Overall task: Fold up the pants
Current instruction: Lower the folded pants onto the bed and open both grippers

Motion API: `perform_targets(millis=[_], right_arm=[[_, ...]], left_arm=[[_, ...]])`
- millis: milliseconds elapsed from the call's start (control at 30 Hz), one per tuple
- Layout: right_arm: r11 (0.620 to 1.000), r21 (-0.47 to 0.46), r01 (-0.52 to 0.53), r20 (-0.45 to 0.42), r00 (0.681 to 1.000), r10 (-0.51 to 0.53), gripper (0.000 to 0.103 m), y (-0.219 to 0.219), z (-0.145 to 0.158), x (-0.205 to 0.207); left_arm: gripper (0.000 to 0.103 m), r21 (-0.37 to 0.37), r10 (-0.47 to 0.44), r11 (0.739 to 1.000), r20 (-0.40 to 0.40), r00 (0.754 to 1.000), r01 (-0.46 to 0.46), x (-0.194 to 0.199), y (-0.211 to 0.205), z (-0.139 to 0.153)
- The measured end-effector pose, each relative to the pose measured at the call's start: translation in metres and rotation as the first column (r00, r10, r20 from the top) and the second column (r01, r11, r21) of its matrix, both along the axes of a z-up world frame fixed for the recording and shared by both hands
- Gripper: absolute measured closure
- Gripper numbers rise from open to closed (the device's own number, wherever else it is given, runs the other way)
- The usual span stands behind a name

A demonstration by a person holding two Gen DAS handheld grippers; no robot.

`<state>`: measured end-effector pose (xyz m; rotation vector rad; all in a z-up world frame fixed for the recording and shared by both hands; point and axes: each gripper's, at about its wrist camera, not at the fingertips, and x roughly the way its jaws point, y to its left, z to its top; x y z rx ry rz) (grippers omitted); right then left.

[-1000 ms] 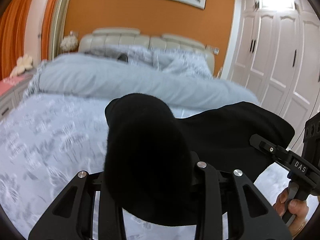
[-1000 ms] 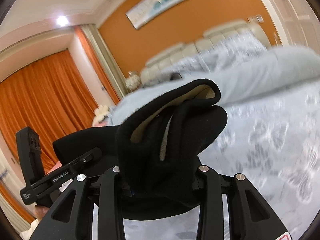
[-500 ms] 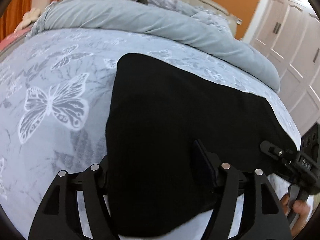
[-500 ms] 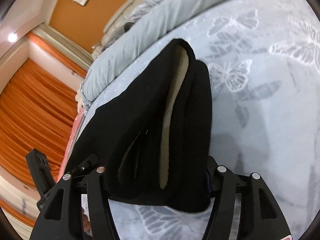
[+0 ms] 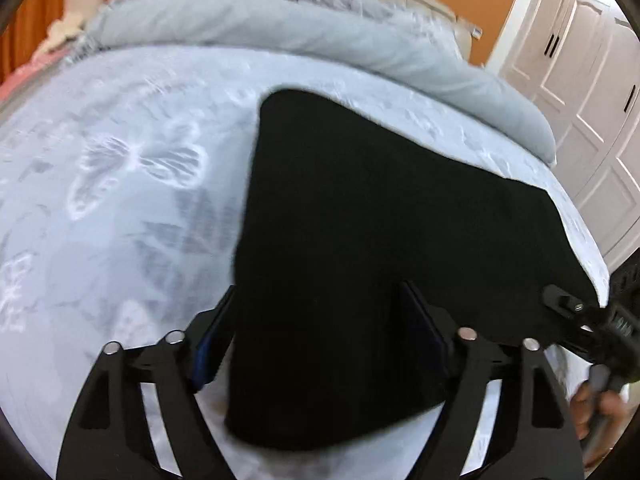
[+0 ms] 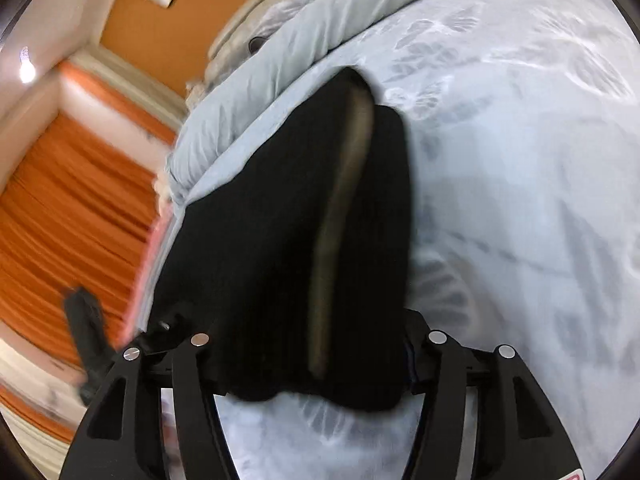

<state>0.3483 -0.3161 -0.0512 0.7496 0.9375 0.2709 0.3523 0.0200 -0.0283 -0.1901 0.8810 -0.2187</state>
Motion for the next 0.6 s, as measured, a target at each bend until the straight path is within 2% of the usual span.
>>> perform_targets(millis=[67,133,200,267,333,433,533,600], right_arm=[[0.998,-0.02,0.062,0.014,0.998,-0.062,0.037,-0.013,0.02,-0.024],[0.99,-0.094,0.102,0.064,0.993,-0.096,0.036,-0.023,0.048,-0.056],[0.953,-0.257,0.158,0.112,0.985,-0.133,0.029,-0.021,0.079,-0.093],[0.903,-0.385,0.191,0.171,0.976,-0.134,0.019,-0.008,0.103,-0.131],[0.865,-0.459,0.203,0.213,0.97,-0.115,0.016,0.007,0.117,-0.159],[0.844,-0.499,0.198,0.236,0.968,-0.088,0.016,0.028,0.127,-0.189],[0.861,-0.468,0.202,0.251,0.964,-0.09,0.016,0.041,0.125,-0.212],[0.871,-0.442,0.215,0.246,0.963,-0.113,0.016,0.047,0.111,-0.225]], left_arm=[[0.021,0.023,0.028,0.999,0.014,1.0,-0.029,-0.019,0.009,0.016],[0.017,0.069,0.044,0.996,0.064,0.997,-0.049,-0.043,0.017,0.038],[0.012,0.175,0.068,0.981,0.117,0.991,-0.088,-0.072,0.021,0.061],[0.012,0.24,0.058,0.966,0.171,0.984,-0.098,-0.102,0.022,0.079],[0.009,0.302,0.042,0.947,0.217,0.975,-0.109,-0.134,0.019,0.094],[0.005,0.361,0.011,0.927,0.248,0.969,-0.103,-0.176,0.012,0.109],[0.005,0.372,-0.014,0.925,0.238,0.971,-0.078,-0.206,0.007,0.11],[0.005,0.352,-0.011,0.933,0.219,0.976,-0.069,-0.22,0.007,0.106]])
